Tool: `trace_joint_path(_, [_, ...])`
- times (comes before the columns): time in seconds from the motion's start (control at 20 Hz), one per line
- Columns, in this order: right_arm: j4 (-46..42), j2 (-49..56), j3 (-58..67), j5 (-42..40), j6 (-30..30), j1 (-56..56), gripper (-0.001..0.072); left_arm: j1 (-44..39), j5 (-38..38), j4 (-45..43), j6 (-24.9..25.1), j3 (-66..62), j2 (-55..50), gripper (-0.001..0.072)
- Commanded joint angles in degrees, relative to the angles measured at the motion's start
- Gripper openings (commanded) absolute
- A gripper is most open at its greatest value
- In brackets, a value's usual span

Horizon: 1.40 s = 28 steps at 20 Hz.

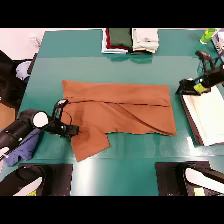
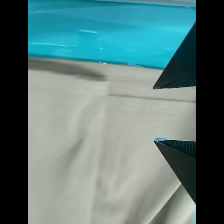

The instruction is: Fold the shirts.

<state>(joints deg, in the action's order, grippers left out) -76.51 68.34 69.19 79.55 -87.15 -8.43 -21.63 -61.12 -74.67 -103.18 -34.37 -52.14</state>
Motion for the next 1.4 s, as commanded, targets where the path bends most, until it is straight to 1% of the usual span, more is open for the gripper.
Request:
trace_joint_path(0.0, [-0.04, -5.68, -12.41, 1.22, 1.27, -4.07, 0.0459, -0.04, -1.03, -1.25, 0.17, -3.13, 2.54, 0.0025])
trace_joint_path(0.05, [-0.02, -7.52, -17.14, 1.25, 1.33, -5.68, 0.0614, -0.04, -1.01, -1.22, 0.17, -3.17, 2.64, 0.0025])
trace_joint_path(0.2, [0.59, -11.37, -28.17, 1.36, 2.60, -8.79, 0.0624, -0.04, -0.83, -1.25, 0.17, -3.17, 2.58, 0.0025])
trace_joint_path(0.35, [1.66, -13.29, -34.45, -0.70, 3.45, -8.79, 0.0625, -0.04, -0.85, -1.25, 0.17, -3.17, 2.58, 0.0025])
trace_joint_path(0.5, [6.01, -12.26, -36.70, -2.78, 3.87, -8.79, 0.0626, -0.04, -0.90, -1.25, 0.20, -3.17, 2.58, 0.0025])
trace_joint_path(0.7, [6.91, -8.33, -36.68, -6.38, 3.65, -7.19, 0.0614, -0.04, -1.05, -1.25, 0.22, -3.17, 2.58, 0.0025])
trace_joint_path(0.8, [6.86, -7.04, -36.68, -8.20, 3.65, -5.16, 0.0548, -0.04, -1.05, -1.25, 0.22, -3.17, 2.58, 0.0025])
trace_joint_path(0.85, [6.88, -6.84, -36.68, -8.87, 3.65, -3.98, 0.0483, -0.04, -1.07, -1.25, 0.22, -3.17, 2.58, 0.0025])
trace_joint_path(0.9, [6.58, -7.10, -36.68, -9.27, 3.67, -2.91, 0.0277, -0.04, -1.07, -1.38, 0.26, -3.17, 2.58, 0.0025])
trace_joint_path(0.95, [5.90, -7.96, -36.68, -9.53, 3.69, -1.75, 0.0105, -0.04, -1.36, -1.49, 1.38, -3.17, 2.58, 0.0025])
trace_joint_path(1.0, [5.68, -9.16, -36.68, -9.64, 3.69, -1.03, 0.0017, -0.04, -2.32, -2.14, 2.80, -3.19, 2.58, 0.0025])
trace_joint_path(1.1, [5.64, -12.63, -36.65, -9.03, 3.69, -0.61, 0.0016, -0.04, -7.54, -5.92, 2.73, -4.11, 2.73, 0.0024])
trace_joint_path(1.2, [3.54, -17.14, -36.65, -7.04, 3.58, -0.72, 0.0016, -0.04, -11.89, -10.25, 2.73, -5.09, 4.35, 0.0023])
trace_joint_path(1.35, [-1.68, -24.17, -36.65, -0.39, 2.29, -0.72, 0.0015, -0.04, -16.37, -10.86, 2.62, -5.07, 10.49, 0.0023])
